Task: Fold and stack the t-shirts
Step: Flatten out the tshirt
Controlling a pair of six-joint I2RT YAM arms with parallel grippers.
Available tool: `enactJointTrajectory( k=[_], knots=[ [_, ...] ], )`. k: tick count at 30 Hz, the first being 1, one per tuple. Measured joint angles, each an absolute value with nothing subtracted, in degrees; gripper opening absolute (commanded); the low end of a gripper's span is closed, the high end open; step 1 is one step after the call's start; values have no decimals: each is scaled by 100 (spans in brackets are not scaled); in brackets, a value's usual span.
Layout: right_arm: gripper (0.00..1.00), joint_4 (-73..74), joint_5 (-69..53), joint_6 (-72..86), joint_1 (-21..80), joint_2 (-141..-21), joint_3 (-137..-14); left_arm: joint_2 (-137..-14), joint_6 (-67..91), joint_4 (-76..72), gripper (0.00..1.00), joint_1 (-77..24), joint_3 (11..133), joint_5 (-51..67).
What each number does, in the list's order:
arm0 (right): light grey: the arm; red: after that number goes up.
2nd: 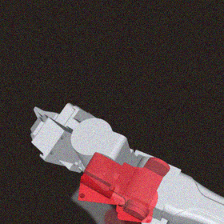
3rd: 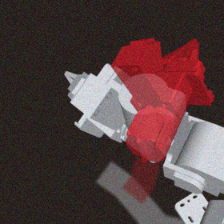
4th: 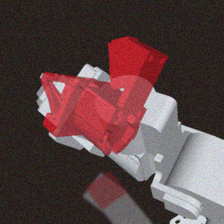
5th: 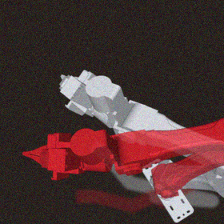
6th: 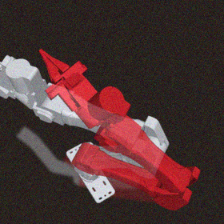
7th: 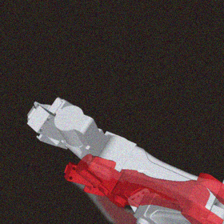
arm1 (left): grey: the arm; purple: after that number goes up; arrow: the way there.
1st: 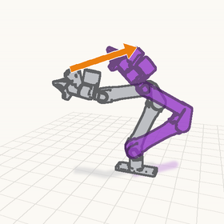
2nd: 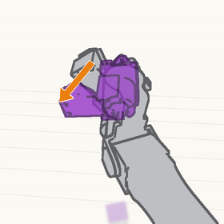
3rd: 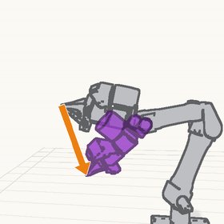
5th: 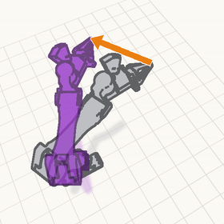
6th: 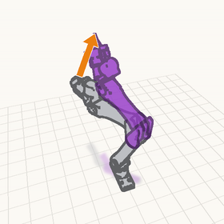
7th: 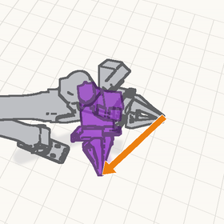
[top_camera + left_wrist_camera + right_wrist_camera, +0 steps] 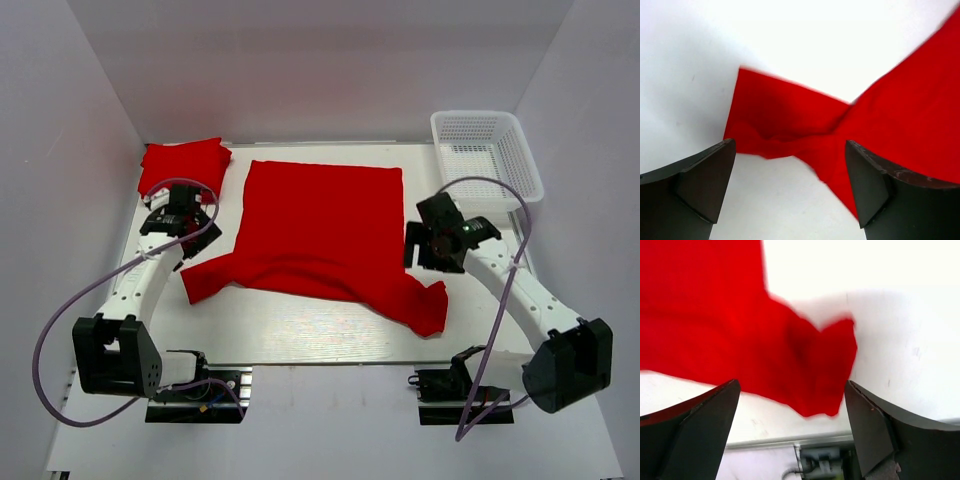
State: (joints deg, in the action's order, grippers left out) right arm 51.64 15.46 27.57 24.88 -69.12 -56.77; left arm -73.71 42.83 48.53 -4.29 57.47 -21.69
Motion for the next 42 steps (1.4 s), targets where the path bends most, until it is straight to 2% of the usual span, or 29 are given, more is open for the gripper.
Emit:
enactJointTrajectory(
  k=[5,10,19,22,30,42],
  knots=[
    [90,4729,1616,2309,2488,-7688,-6659,-7485,3787,4414,100,-458,6134,-1935],
    [90,4001,1538,1898,2486,-9017,-7717,-8103,3267,3507,100,-593,6187,-768],
    [90,3168,1122,1201,2482,-12226,-11216,-9730,2871,2661,100,-1581,6528,620],
    [90,2987,1055,1092,2482,-12940,-11939,-9896,2838,2571,100,-1850,6475,886],
    [90,2685,943,1033,2475,-13187,-11469,-9909,2908,2517,100,-1920,5970,967],
    [90,1938,836,1404,2338,-12873,-9856,-10298,3000,2689,100,-1925,6449,751]
  ],
)
